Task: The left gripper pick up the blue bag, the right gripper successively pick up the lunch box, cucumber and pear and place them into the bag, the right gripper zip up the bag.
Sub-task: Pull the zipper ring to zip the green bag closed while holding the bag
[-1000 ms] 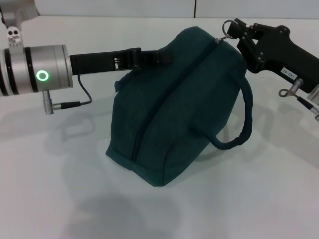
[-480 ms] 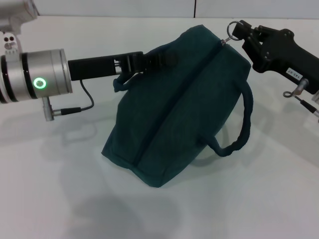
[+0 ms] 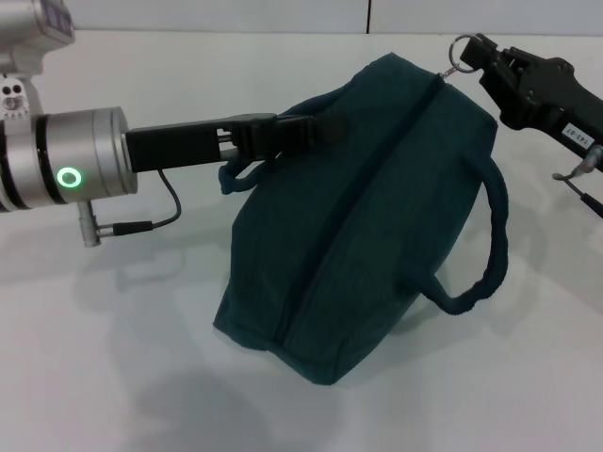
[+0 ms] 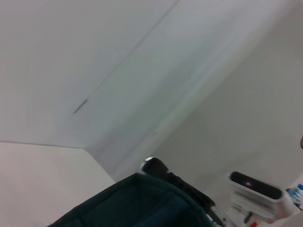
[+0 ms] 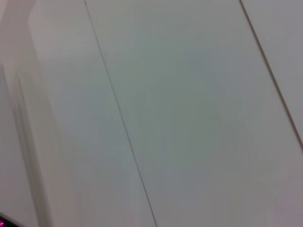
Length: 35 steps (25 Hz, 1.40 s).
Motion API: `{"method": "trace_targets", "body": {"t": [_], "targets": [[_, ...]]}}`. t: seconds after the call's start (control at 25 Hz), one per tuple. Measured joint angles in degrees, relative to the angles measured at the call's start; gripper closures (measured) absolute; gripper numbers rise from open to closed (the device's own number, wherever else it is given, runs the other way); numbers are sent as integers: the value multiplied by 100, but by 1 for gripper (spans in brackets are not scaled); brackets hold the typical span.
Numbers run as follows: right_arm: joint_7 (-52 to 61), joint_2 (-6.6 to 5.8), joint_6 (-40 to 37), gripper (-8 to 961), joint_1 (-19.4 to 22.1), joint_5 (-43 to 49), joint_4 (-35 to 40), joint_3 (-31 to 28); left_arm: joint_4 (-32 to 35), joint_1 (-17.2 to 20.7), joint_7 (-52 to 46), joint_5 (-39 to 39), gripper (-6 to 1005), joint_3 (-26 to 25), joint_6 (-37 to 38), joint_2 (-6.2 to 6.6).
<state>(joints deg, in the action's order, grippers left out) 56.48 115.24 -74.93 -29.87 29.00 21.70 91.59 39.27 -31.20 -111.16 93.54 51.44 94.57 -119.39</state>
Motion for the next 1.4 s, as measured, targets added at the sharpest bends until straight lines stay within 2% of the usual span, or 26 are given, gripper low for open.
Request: {"method": "trace_targets", "body": {"t": [0.72,1.04,1.24,1.4], "targets": [[859,13,95,941,-50,-6,-321,-151,-5,54,253,-465,950,12,385,4],[1344,36,500,941,-35,-7,-326,-203,-7,19,503,-721,950,12,549,4],[1348,34,471,941,-51,-10,-317,-199,-7,14,558,-760,950,-16,527,4],[1328,27,167,941,-45,-3,-326,-205,-7,4,560,-835,950,-19,370,-4]]}}
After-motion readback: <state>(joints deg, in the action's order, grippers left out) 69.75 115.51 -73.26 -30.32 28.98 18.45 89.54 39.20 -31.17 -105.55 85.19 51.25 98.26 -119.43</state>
